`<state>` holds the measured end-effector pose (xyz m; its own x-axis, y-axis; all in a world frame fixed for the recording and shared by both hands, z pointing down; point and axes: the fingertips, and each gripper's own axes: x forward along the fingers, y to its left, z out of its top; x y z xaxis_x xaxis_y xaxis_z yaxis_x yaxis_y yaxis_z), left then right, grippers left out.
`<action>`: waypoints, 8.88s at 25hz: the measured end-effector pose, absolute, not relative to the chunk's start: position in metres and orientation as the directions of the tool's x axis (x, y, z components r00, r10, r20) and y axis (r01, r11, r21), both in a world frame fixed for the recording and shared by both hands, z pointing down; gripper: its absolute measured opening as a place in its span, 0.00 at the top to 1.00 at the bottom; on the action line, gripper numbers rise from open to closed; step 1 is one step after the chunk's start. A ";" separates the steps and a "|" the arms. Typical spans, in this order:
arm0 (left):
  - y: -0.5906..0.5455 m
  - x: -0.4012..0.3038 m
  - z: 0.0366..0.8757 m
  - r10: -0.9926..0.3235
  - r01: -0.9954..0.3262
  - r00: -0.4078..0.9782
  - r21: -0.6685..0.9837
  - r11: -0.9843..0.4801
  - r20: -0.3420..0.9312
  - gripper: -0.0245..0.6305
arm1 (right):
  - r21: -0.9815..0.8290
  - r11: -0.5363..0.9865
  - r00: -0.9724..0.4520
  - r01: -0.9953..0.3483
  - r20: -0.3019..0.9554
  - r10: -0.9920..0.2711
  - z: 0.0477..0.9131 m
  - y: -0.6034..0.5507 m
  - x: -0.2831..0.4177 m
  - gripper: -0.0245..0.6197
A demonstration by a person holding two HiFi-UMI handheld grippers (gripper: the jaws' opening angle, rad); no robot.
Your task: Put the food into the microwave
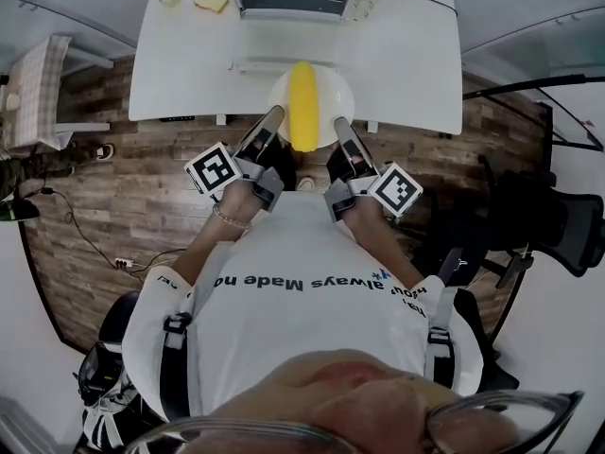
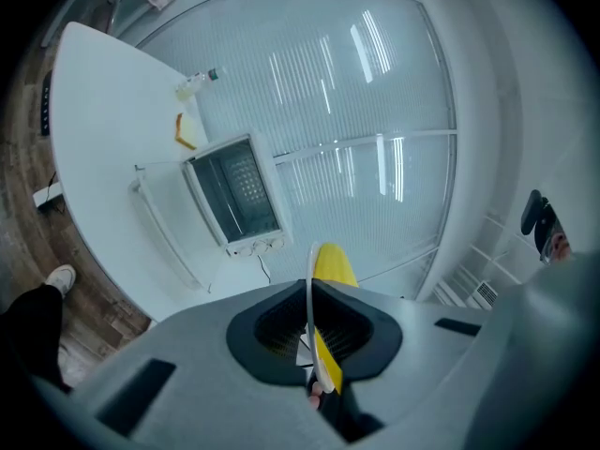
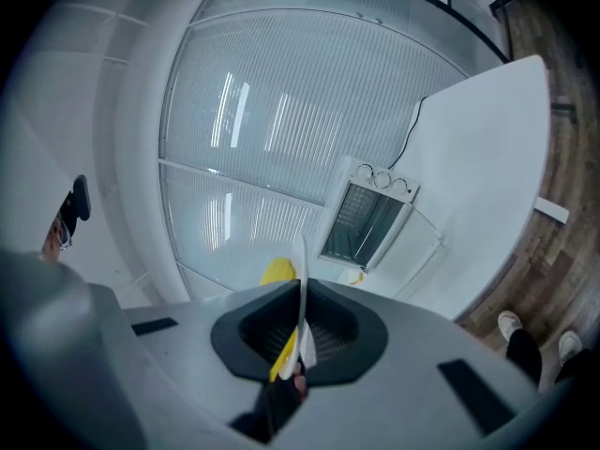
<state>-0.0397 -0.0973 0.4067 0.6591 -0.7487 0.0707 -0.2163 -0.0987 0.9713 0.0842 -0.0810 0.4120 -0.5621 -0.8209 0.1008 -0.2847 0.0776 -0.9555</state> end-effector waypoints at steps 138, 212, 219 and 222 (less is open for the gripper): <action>-0.416 -0.056 0.617 -0.645 -0.363 0.710 0.932 0.009 0.283 0.93 | -0.927 -0.095 -0.523 -0.363 0.287 -0.803 0.613 -0.397 0.067 0.93; -0.458 -0.050 0.627 -0.731 -0.206 0.655 0.976 0.072 0.192 0.93 | -0.975 -0.200 -0.458 -0.092 0.220 -0.861 0.633 -0.429 0.035 0.93; -0.457 -0.051 0.620 -0.736 -0.230 0.644 0.970 0.072 0.208 0.93 | -0.979 -0.177 -0.445 -0.102 0.204 -0.872 0.627 -0.440 0.037 0.93; -0.462 -0.052 0.625 -0.734 -0.244 0.642 0.967 0.080 0.222 0.93 | -0.977 -0.188 -0.445 -0.101 0.214 -0.870 0.631 -0.449 0.037 0.93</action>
<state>-0.0515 -0.4620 0.6248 0.6415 -0.7341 0.2224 -0.2438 0.0797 0.9665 0.0369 -0.4489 0.6307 -0.4446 -0.8699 0.2137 -0.1008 -0.1884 -0.9769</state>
